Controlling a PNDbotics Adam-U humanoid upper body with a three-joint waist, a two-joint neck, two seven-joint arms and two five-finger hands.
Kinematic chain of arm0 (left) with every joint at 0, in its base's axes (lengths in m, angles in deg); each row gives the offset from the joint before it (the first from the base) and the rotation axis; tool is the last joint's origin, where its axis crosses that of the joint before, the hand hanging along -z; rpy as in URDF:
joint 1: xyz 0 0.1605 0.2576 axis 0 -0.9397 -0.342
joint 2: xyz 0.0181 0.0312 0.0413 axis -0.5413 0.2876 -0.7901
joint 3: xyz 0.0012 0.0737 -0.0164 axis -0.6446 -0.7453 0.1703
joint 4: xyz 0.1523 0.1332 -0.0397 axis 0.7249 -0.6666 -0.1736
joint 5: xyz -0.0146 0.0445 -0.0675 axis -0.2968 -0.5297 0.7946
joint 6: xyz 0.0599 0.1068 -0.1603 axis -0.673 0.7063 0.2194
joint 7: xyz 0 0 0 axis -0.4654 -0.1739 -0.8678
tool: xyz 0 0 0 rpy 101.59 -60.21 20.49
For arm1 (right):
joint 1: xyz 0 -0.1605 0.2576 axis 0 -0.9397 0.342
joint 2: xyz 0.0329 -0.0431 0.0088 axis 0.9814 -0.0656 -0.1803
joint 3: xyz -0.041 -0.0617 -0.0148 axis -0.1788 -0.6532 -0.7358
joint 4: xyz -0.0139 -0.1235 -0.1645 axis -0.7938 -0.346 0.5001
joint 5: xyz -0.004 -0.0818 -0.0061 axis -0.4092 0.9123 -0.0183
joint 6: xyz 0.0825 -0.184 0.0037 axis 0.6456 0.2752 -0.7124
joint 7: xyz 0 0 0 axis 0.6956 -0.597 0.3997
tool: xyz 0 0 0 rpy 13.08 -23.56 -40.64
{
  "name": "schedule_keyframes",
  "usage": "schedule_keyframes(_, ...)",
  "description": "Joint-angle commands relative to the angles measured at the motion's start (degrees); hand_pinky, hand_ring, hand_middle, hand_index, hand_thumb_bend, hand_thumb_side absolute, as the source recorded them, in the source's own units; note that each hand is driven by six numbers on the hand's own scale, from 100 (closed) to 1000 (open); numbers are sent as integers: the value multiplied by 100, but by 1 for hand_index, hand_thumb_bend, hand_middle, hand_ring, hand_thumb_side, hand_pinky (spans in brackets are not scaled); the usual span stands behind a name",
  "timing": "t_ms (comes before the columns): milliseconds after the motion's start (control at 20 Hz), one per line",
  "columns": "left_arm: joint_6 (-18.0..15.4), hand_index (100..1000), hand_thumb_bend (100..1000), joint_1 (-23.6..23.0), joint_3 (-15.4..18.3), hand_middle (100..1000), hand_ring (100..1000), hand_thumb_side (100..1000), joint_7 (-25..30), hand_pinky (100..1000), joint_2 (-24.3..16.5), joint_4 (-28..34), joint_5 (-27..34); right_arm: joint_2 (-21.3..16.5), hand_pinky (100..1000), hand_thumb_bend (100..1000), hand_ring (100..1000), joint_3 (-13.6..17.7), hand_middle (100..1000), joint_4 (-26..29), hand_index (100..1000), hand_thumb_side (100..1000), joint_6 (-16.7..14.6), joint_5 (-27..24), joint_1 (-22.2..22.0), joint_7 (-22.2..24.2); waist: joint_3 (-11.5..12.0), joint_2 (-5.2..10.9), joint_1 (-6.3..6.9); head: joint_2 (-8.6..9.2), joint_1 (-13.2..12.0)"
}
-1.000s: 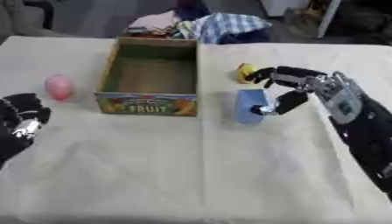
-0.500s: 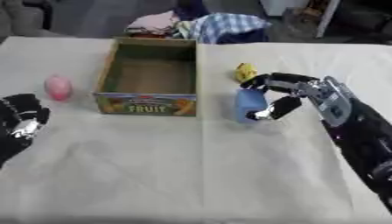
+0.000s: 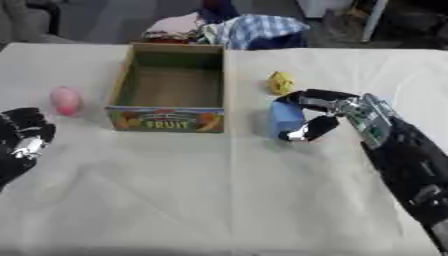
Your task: Pick up objects on the table and place them in the box.
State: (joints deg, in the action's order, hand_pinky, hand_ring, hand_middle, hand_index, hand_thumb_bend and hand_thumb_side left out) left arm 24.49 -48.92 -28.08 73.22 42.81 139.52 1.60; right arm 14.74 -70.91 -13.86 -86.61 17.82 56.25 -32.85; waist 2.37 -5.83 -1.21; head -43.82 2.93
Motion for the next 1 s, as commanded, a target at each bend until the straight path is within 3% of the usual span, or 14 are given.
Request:
schedule_keyframes(50, -1, 752, 433, 59, 6, 660, 743, 354, 17, 752, -87, 89, 8, -102, 709, 337, 733, 67, 555, 46, 798, 389, 11, 95, 87, -299, -5, 52, 9, -29, 7)
schedule_keyframes(300, 1, 752, 431, 58, 11, 660, 744, 355, 11, 752, -90, 91, 10, -137, 655, 313, 653, 103, 385, 307, 626, 314, 63, 177, 116, -1025, -4, 58, 8, -29, 1)
schedule_keyframes(450, 2, 752, 429, 57, 11, 661, 744, 355, 12, 752, -92, 92, 10, -183, 655, 315, 643, 84, 366, 638, 610, 294, 88, 104, 197, -1160, -11, 64, 3, -29, 0)
schedule_keyframes(700, 1, 752, 428, 53, -2, 661, 745, 354, 28, 752, -99, 92, 11, -128, 667, 362, 647, 14, 372, 1156, 616, 247, 139, -46, 640, -970, -27, 91, -3, -29, 14)
schedule_keyframes(1000, -5, 753, 429, 65, -58, 661, 746, 351, 83, 752, -103, 90, 21, 489, 667, 377, 641, 210, 377, 811, 622, 227, 236, 435, 1294, -1059, 25, 144, 9, -29, 91)
